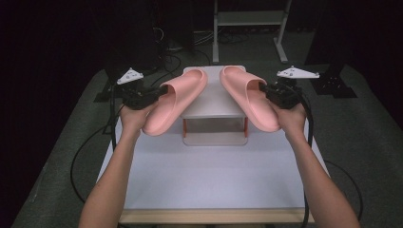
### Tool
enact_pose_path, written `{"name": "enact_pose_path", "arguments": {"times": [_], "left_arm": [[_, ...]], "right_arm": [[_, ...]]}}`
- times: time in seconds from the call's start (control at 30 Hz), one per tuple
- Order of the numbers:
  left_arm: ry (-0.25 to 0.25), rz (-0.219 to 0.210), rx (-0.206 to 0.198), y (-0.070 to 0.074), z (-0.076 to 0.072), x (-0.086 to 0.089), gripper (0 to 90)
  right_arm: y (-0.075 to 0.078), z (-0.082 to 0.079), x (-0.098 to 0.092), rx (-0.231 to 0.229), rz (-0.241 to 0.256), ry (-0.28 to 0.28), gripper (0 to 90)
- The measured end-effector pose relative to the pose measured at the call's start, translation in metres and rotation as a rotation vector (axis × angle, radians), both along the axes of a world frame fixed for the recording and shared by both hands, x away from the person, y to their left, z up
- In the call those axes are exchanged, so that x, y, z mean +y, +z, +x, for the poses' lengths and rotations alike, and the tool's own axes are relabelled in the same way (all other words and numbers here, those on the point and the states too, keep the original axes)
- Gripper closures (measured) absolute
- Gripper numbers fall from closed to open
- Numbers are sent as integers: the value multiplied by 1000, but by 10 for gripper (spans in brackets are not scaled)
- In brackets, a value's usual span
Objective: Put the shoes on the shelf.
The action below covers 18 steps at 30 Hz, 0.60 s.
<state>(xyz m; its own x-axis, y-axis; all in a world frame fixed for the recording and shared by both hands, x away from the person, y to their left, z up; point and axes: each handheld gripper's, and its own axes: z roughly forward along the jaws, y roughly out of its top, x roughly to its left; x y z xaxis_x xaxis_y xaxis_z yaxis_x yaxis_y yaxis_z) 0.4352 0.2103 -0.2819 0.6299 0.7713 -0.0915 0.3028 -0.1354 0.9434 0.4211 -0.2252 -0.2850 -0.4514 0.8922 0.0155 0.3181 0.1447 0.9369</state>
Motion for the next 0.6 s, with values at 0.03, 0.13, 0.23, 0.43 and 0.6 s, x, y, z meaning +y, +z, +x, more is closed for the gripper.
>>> {"name": "enact_pose_path", "arguments": {"times": [0.03,0.13,0.23,0.43,0.6], "left_arm": [[1,3,-2,1,0,-1,791],[1,-3,-2,2,2,-2,791],[2,0,1,1,5,-4,790],[9,0,11,0,11,-8,790],[20,2,18,0,17,-9,790]], "right_arm": [[0,1,0,0,1,-1,831],[-1,2,-1,4,8,-7,831],[-1,3,-1,5,9,-9,830],[-1,7,1,9,7,-13,830],[2,10,3,11,7,-19,830]]}}
